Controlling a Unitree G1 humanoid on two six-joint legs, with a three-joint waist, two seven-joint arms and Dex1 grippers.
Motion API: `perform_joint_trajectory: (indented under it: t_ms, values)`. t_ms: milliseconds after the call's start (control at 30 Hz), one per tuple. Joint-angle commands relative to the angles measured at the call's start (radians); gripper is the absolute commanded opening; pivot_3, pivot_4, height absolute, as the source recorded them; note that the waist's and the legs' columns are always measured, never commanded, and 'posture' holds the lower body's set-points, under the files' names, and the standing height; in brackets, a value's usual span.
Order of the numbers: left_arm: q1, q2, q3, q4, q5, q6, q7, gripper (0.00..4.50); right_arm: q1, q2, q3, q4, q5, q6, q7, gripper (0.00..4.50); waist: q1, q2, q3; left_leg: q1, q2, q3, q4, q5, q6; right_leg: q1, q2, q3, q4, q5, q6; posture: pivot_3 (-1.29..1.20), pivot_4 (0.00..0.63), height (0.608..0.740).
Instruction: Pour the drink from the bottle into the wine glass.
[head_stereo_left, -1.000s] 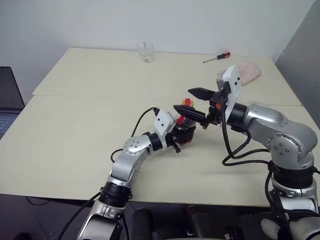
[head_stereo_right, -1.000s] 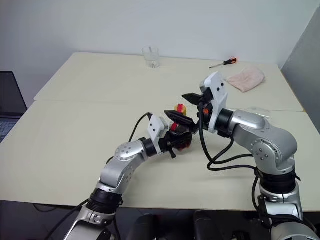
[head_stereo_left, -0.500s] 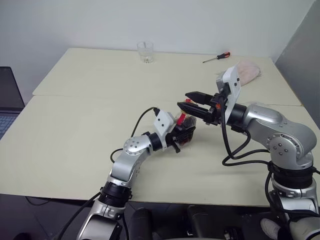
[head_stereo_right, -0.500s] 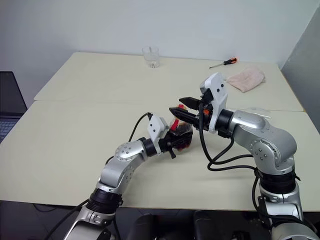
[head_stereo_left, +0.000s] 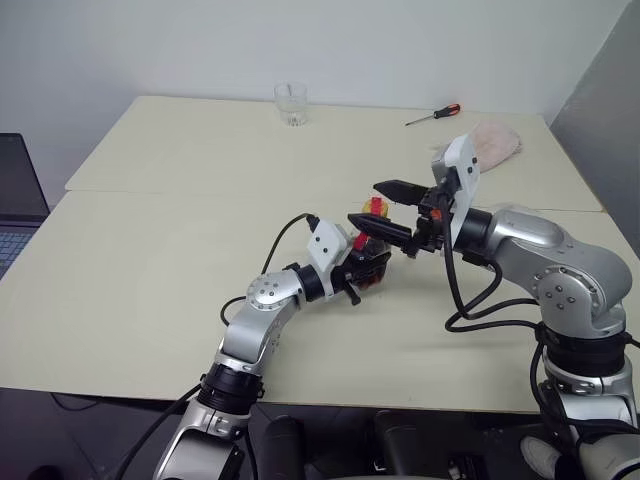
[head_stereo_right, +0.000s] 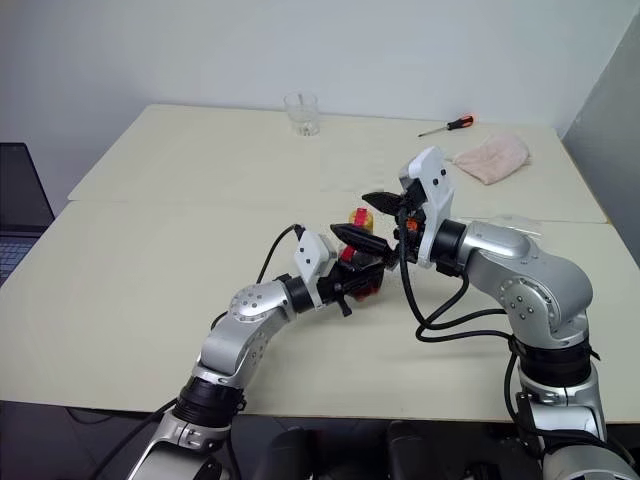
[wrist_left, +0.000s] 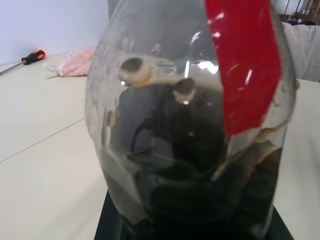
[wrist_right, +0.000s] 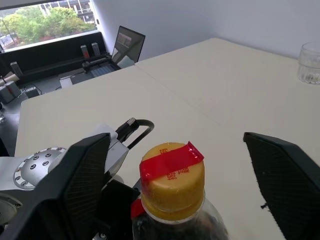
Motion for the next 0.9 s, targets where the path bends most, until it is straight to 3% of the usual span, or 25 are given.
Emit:
perform_joint_trajectory:
  t_ms: [33, 300, 567, 900]
  values:
    - [-0.004, -0.004, -0.006, -0.048, -0.007, -0.025, -0.001, 0.90, -0.032, -0.004, -0.017, -0.020, 0.015, -0.015, 0.009, 4.50, 0.000, 0.000, 0.000, 0.000, 0.000, 0.000, 0.000, 0.000, 0.000, 0.000, 0.000, 0.000, 0.000, 0.000, 0.000, 0.00, 0.150, 0.740]
    - [-0.031, -0.011, -0.028, -0.029, -0.039, -0.035, -0.076, 0.90, -0.043, -0.017, -0.034, -0.025, 0.040, -0.004, 0.026, 4.50, 0.000, 0.000, 0.000, 0.000, 0.000, 0.000, 0.000, 0.000, 0.000, 0.000, 0.000, 0.000, 0.000, 0.000, 0.000, 0.00, 0.150, 0.740]
    - [-0.052, -0.022, -0.023, -0.022, -0.088, -0.038, -0.161, 0.90, -0.008, -0.119, -0.072, -0.041, 0.095, -0.005, 0.106, 4.50, 0.000, 0.000, 0.000, 0.000, 0.000, 0.000, 0.000, 0.000, 0.000, 0.000, 0.000, 0.000, 0.000, 0.000, 0.000, 0.00, 0.150, 0.740]
    - [-0.044, -0.009, -0.037, -0.047, -0.103, -0.012, -0.198, 0.90, 0.007, -0.105, -0.034, 0.003, 0.054, -0.102, 0.161, 4.50, 0.000, 0.000, 0.000, 0.000, 0.000, 0.000, 0.000, 0.000, 0.000, 0.000, 0.001, 0.000, 0.000, 0.000, 0.000, 0.00, 0.150, 0.740]
